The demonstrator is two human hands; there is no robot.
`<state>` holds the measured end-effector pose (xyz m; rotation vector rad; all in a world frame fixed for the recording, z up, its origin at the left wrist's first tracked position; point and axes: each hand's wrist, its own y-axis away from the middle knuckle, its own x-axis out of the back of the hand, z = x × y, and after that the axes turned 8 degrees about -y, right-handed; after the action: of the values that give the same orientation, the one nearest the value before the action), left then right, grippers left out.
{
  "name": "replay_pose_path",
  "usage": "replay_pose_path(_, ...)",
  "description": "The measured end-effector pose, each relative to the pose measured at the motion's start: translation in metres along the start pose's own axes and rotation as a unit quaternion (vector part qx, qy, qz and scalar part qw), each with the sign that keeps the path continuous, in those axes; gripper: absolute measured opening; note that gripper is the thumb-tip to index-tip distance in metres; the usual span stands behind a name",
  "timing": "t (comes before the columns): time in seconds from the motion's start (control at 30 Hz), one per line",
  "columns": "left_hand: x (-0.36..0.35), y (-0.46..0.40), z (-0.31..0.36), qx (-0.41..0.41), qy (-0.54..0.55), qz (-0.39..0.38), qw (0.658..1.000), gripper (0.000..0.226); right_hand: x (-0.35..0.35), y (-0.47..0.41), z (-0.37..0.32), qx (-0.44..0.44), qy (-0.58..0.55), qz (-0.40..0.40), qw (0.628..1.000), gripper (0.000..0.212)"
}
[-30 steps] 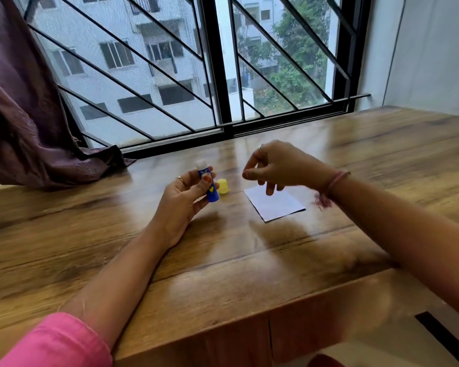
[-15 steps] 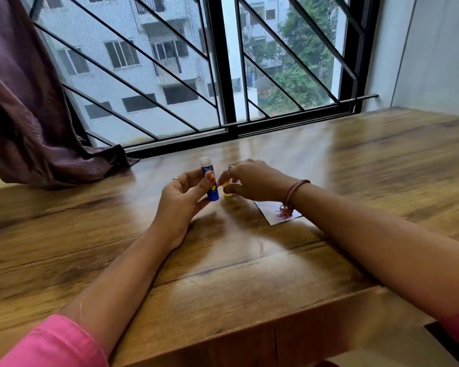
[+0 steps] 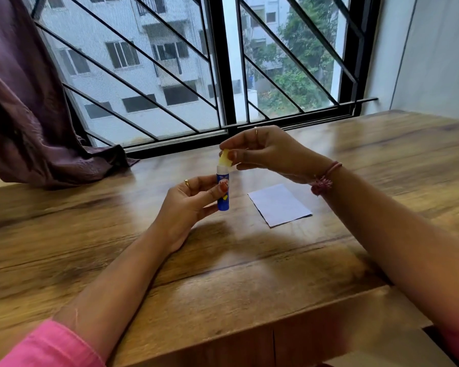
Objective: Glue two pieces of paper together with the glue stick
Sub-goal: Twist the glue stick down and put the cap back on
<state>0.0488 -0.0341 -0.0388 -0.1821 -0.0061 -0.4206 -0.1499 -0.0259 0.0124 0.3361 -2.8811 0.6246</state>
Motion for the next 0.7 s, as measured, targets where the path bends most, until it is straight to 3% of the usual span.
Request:
replay_pose_path(0.17,0.0,0.001,0.0,0.01,-0.005,-0.004,1.0,0.029,-0.004,0.0,0.0,0.034,0.044,-0.002,0.998,0.03)
replay_pose_path(0.27,0.0,0.001,0.0,0.006,0.001,0.002,1.0,0.026,-0.006,0.001,0.002,0.072,0.132,-0.025,0.988,0.039)
replay_pose_path(0.5,0.003,0.001,0.002,-0.012,0.031,0.016,0.999,0.024,-0.024,0.003,0.02,0.162,0.318,-0.054,0.932,0.107)
replay_pose_path(0.7,0.0,0.001,0.003,-0.026,0.046,0.016,0.998,0.025,-0.032,0.001,0.032,0.234,0.348,0.017,0.908,0.101)
